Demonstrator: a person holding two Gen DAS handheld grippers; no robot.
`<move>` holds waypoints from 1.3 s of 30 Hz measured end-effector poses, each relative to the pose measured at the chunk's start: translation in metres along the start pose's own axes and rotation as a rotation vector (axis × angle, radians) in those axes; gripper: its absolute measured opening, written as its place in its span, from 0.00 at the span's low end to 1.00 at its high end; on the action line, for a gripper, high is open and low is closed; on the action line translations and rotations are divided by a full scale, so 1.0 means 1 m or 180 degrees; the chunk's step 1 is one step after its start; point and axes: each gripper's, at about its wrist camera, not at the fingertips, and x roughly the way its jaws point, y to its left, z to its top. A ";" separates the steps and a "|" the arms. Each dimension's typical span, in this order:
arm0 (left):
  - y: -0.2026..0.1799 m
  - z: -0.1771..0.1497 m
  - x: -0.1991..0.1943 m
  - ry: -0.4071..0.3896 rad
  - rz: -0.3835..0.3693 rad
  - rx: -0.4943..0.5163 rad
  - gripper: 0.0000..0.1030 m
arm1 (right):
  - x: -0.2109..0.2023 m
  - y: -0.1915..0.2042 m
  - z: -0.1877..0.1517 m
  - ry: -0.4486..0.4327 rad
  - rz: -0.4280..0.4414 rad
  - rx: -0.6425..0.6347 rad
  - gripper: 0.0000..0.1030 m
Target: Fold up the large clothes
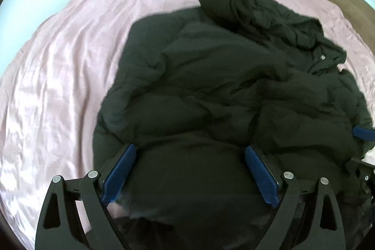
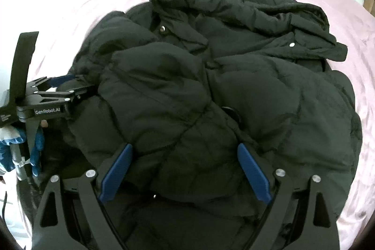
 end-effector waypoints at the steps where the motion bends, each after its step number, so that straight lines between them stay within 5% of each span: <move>1: 0.001 0.001 -0.010 -0.0041 -0.0032 -0.0028 0.90 | -0.004 -0.002 0.000 -0.0017 0.0028 0.0002 0.89; 8: 0.003 0.042 -0.045 -0.0214 -0.0222 -0.0123 0.93 | -0.054 -0.063 0.015 -0.0250 0.0088 0.0192 0.89; 16: 0.004 0.177 0.002 -0.0209 -0.0532 -0.0314 0.95 | -0.063 -0.193 0.092 -0.0606 -0.0186 0.0793 0.94; 19: 0.002 0.225 0.036 -0.0124 -0.0612 -0.0306 0.95 | -0.052 -0.236 0.125 -0.0785 -0.0154 0.1166 0.95; 24: 0.012 0.279 0.095 -0.0001 -0.0901 -0.0817 0.95 | -0.010 -0.292 0.175 -0.0875 0.0097 0.1757 0.96; 32: -0.002 0.289 0.147 0.0176 -0.0957 -0.1053 0.94 | 0.051 -0.332 0.210 -0.0849 0.0064 0.2233 0.96; 35: -0.005 0.291 0.159 0.0232 -0.0891 -0.1077 0.71 | 0.065 -0.337 0.218 -0.0819 0.0094 0.2273 0.96; 37: -0.007 0.292 0.166 0.0335 -0.0770 -0.1042 0.35 | 0.072 -0.337 0.222 -0.0737 0.0107 0.2236 0.96; 39: -0.009 0.292 0.174 0.0422 -0.0644 -0.0965 0.17 | 0.081 -0.330 0.230 -0.0618 0.0111 0.2134 0.87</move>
